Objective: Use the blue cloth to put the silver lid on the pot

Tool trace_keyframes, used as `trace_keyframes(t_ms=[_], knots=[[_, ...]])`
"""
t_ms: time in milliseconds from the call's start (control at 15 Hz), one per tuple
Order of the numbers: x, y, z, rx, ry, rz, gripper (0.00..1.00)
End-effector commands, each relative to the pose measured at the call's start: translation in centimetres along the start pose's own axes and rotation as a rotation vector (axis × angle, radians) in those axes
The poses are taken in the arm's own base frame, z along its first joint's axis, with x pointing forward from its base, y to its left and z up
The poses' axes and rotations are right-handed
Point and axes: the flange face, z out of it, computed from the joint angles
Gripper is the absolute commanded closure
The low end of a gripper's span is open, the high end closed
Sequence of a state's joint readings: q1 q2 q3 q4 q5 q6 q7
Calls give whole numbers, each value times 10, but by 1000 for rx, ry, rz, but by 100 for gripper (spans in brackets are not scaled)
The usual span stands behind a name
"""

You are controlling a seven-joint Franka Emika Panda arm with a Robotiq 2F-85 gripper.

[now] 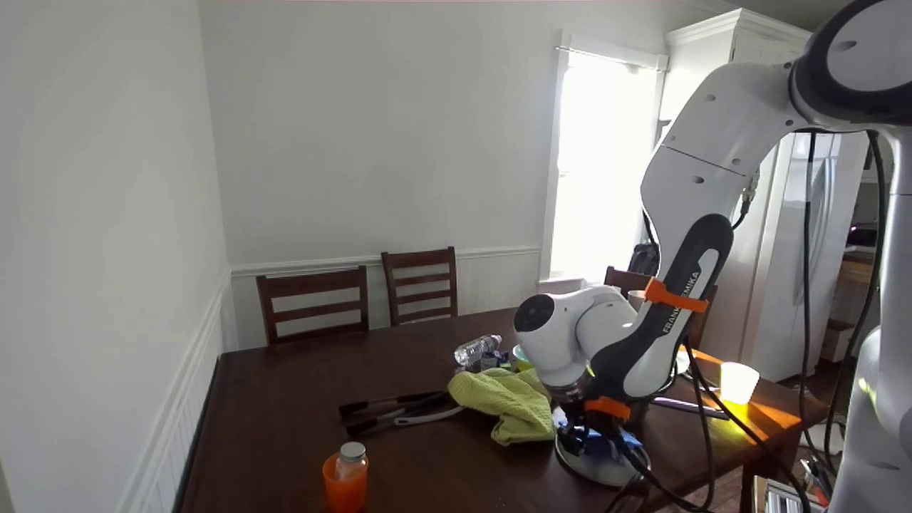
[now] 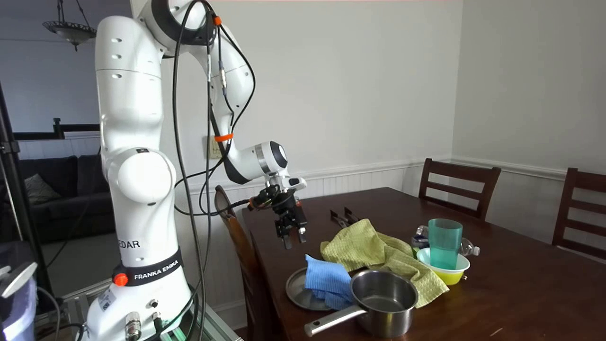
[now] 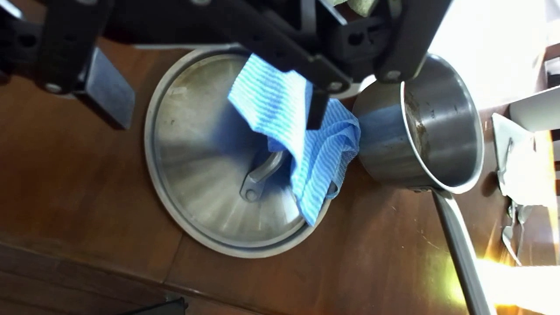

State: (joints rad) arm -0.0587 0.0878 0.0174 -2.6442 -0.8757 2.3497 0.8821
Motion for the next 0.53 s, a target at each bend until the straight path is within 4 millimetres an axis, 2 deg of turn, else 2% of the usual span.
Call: trace_keyframes(t_ms=[0,467], knots=[[4,-7,15,1,82,40,0],[7,-19,38,7,160,-13,0]])
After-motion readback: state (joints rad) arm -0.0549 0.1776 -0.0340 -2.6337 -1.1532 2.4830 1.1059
